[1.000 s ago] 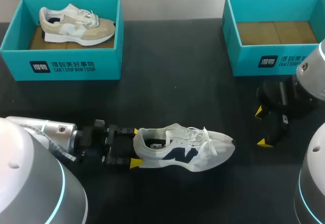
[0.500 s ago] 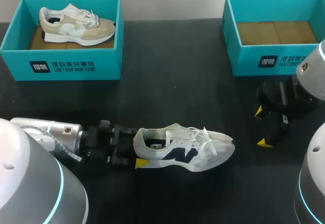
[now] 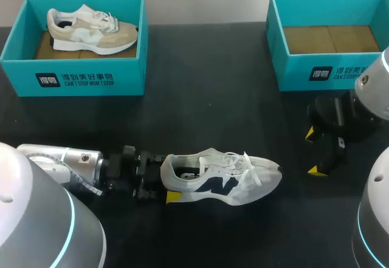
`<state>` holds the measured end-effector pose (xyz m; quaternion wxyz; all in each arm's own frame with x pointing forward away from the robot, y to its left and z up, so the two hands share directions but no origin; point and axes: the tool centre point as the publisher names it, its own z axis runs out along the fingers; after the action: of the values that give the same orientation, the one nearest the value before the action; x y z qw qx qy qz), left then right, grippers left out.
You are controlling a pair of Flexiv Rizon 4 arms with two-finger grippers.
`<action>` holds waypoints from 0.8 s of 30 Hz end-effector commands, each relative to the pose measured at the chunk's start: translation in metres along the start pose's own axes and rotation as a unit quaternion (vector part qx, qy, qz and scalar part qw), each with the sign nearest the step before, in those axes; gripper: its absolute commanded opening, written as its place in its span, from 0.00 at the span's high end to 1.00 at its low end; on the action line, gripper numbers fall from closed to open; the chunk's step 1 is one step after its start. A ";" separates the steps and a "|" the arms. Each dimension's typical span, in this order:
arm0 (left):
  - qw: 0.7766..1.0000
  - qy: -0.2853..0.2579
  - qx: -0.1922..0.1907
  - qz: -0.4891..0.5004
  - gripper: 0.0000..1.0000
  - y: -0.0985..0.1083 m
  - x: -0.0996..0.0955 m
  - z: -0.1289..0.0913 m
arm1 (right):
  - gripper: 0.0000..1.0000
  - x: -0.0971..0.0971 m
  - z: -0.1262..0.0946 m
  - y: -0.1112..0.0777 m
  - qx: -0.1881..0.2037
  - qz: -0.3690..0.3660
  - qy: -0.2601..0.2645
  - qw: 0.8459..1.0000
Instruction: Take the shoe out of the shoebox, open the shoe tongue, remove and reinsert the insole, then place the shoe into the shoebox
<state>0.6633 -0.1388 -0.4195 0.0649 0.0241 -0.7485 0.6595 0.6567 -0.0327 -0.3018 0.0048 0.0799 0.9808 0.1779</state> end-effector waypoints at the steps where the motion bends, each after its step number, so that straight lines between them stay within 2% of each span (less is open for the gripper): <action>1: 1.000 -0.005 -0.008 0.005 0.00 -0.002 0.003 0.007 | 0.00 0.001 0.001 0.000 0.001 0.000 -0.001 1.000; 7: 0.999 -0.032 -0.029 0.009 0.00 -0.003 0.001 -0.002 | 0.00 0.001 0.001 0.000 0.001 0.000 -0.001 1.000; 13: 0.999 -0.036 -0.024 0.005 0.00 -0.003 0.001 -0.005 | 0.00 0.001 0.001 0.000 0.001 0.000 -0.001 1.000; 24: 0.999 -0.026 -0.028 0.004 0.00 -0.001 0.000 0.014 | 0.00 0.001 0.001 0.000 0.001 0.000 -0.001 1.000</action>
<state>0.6607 -0.1442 -0.4167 0.0430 0.0368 -0.7668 0.6394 0.6567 -0.0327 -0.3018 0.0048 0.0799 0.9808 0.1779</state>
